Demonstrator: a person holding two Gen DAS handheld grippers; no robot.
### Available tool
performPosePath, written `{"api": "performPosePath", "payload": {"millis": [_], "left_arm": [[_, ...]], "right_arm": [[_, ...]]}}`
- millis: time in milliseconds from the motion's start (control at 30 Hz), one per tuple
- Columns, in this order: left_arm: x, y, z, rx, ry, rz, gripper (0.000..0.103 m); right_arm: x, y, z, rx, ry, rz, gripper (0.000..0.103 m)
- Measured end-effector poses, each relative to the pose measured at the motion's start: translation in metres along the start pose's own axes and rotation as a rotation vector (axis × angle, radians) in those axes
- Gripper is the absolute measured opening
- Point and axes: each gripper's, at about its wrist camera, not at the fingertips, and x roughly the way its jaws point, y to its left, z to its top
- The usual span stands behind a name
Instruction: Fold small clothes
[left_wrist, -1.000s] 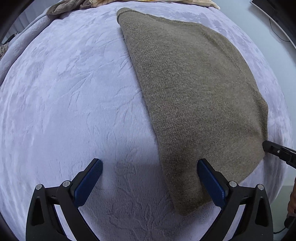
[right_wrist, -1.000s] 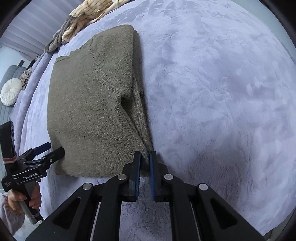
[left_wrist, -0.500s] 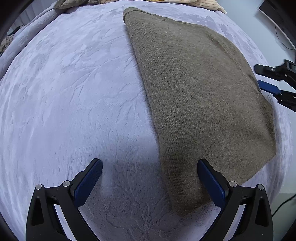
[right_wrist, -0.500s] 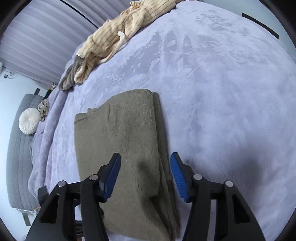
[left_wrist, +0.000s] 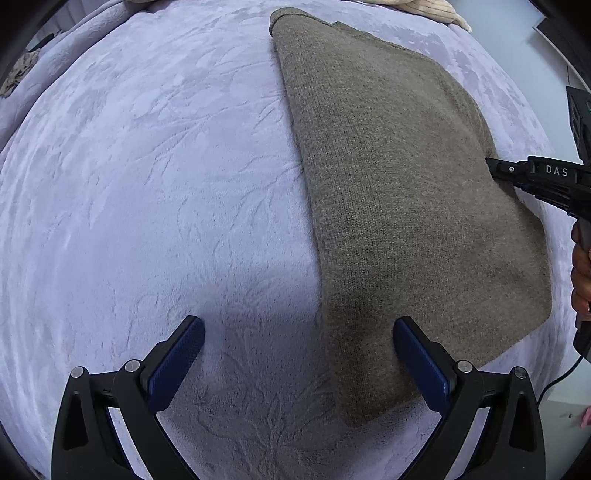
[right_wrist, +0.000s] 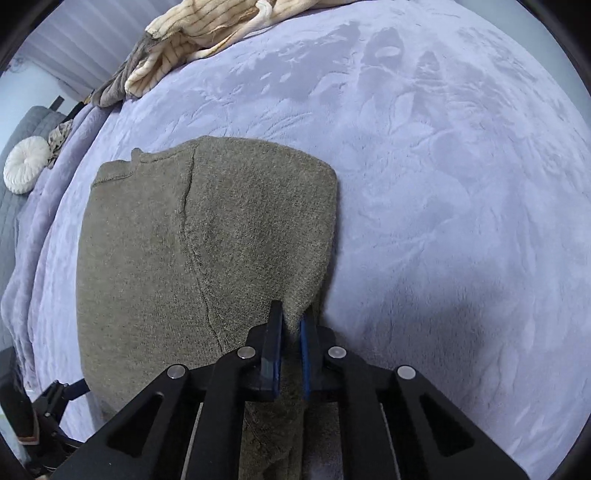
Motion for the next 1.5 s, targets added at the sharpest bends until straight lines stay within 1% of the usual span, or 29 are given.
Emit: {"api": "performPosePath", "payload": {"millis": [133,200,300,367,400,467,533,567,600,667,800,1000,1200,1300,1500], "left_arm": [[0.003,-0.005,0.004,-0.011,0.015,0.002,0.103],[0.004,-0.004,0.005,-0.016,0.022,0.004,0.103],[0.005,-0.003,0.008,-0.015,0.028,0.009,0.103],[0.006,-0.003,0.01,-0.016,0.033,0.01,0.103],[0.006,-0.003,0.012,-0.016,0.036,0.011,0.103],[0.006,-0.003,0.014,-0.015,0.041,0.012,0.103],[0.008,-0.004,0.017,-0.011,0.046,0.011,0.103],[0.01,-0.005,0.021,-0.008,0.049,0.01,0.103],[0.013,-0.007,0.025,-0.004,0.051,0.01,0.103],[0.014,-0.012,0.027,0.002,0.054,0.014,0.103],[0.016,-0.015,0.029,0.0,0.061,0.01,0.103],[0.023,-0.017,0.039,0.015,0.071,0.008,0.103],[0.032,-0.019,0.041,0.025,0.075,0.014,0.103],[0.034,-0.02,0.045,0.033,0.082,0.004,0.103],[0.032,-0.011,0.051,0.025,0.091,-0.005,0.103]], "right_arm": [[-0.025,-0.006,-0.006,0.066,-0.009,0.016,0.009],[-0.044,-0.005,-0.013,0.062,-0.03,0.025,0.009],[-0.069,0.006,-0.022,0.042,-0.06,0.094,0.009],[-0.079,0.017,-0.026,0.008,-0.068,0.137,0.009],[-0.079,0.025,-0.029,-0.022,-0.06,0.143,0.009],[-0.07,0.035,-0.037,-0.074,-0.026,0.102,0.009],[-0.047,0.028,-0.048,-0.087,0.043,0.026,0.008],[-0.037,0.02,-0.052,-0.073,0.073,0.017,0.005],[-0.026,0.013,-0.057,-0.053,0.096,0.024,0.004],[-0.022,0.008,-0.062,-0.041,0.086,0.034,0.003],[-0.026,0.015,-0.065,-0.087,0.072,0.003,0.003],[-0.028,0.007,-0.064,-0.044,0.077,0.046,0.003],[-0.027,0.006,-0.067,-0.037,0.068,0.05,0.003],[-0.029,0.003,-0.069,-0.025,0.067,0.061,0.003],[-0.031,0.001,-0.068,0.002,0.067,0.076,0.003]]}}
